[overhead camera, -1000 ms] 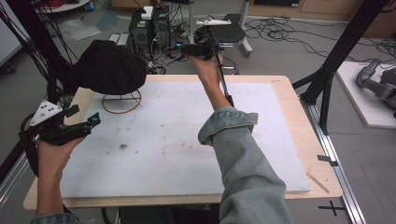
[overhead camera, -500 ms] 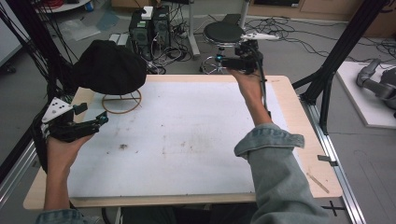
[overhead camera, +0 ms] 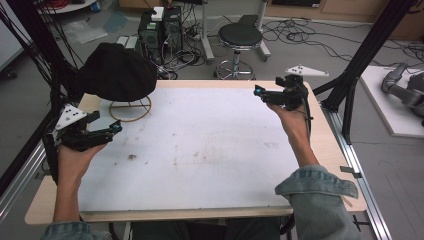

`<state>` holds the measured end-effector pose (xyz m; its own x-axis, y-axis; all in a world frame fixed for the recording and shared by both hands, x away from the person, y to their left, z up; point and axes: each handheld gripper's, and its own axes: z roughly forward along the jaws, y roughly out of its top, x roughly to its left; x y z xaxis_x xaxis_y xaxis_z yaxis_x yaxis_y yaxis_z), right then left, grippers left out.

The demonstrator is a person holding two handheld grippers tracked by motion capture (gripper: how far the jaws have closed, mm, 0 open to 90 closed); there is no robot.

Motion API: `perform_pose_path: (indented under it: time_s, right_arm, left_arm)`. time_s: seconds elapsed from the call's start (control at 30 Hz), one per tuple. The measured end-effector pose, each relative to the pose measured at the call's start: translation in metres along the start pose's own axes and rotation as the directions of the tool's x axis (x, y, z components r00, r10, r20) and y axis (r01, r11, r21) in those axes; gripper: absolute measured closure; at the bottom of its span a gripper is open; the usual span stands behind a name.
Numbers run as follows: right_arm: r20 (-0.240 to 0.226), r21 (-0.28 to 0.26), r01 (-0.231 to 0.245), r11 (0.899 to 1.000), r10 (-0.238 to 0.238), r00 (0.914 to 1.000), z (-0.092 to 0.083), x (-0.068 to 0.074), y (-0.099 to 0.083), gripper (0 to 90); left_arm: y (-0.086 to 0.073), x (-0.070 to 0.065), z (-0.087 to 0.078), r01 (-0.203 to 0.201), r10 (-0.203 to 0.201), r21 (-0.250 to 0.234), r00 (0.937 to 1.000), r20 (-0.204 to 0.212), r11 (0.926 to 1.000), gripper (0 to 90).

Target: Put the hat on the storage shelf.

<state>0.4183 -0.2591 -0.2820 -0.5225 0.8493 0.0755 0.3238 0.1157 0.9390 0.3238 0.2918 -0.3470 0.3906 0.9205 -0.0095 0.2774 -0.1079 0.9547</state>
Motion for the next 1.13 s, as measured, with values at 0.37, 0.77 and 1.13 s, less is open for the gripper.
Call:
perform_pose_path:
  time_s: [0.37, 0.77, 1.13]
  right_arm:
    - [0.014, -0.045, -0.015, 0.999, 0.015, 0.9998, -0.043, 0.009, -0.05, 11.6]
    - [0.054, -0.043, -0.034, 0.999, 0.036, 0.9979, -0.052, 0.006, -0.08, 11.6]
    - [0.057, -0.059, -0.037, 0.998, 0.041, 0.9976, -0.054, 0.007, -0.086, 11.6]
  left_arm:
    - [-0.003, -0.006, 0.007, -0.004, 0.004, 0.004, 1.0, -0.001, 1.0, 18.0]
    - [-0.005, -0.01, 0.012, -0.013, 0.013, 0.012, 0.9999, -0.001, 0.9998, 18.0]
    - [-0.006, -0.01, 0.012, -0.018, 0.018, 0.012, 0.9998, 0.001, 0.9998, 18.0]
